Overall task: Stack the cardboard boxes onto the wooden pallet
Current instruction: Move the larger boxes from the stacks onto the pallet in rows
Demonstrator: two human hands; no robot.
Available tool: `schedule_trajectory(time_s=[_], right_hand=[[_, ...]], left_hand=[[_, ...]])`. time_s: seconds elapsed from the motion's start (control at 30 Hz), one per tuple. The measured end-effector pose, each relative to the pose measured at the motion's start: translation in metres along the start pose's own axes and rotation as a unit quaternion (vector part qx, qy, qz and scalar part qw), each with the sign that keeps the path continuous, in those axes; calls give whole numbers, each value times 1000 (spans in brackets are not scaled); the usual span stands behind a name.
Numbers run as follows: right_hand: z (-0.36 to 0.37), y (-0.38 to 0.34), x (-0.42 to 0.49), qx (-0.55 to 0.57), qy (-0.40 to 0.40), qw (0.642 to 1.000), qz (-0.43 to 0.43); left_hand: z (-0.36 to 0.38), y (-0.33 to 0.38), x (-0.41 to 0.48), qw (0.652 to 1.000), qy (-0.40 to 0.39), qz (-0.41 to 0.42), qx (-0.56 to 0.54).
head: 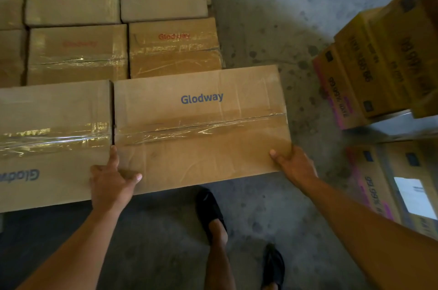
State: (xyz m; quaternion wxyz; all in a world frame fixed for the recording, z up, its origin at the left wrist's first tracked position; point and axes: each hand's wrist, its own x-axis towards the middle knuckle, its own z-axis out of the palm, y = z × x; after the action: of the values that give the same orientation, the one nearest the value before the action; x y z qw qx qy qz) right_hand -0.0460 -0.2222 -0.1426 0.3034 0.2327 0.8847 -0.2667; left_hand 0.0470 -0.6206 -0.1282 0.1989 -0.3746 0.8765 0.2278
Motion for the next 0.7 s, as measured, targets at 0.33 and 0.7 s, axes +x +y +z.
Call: schedule_trajectory(time_s=[0.33,0.7], right_hand=[[-20,-22,-6,-35,-23,999,13],[-207,21,-64,94,238,966,22]], left_hand=[[-27,52,-16,989,45,96,103],[-69,297,-61,928,35,369,32]])
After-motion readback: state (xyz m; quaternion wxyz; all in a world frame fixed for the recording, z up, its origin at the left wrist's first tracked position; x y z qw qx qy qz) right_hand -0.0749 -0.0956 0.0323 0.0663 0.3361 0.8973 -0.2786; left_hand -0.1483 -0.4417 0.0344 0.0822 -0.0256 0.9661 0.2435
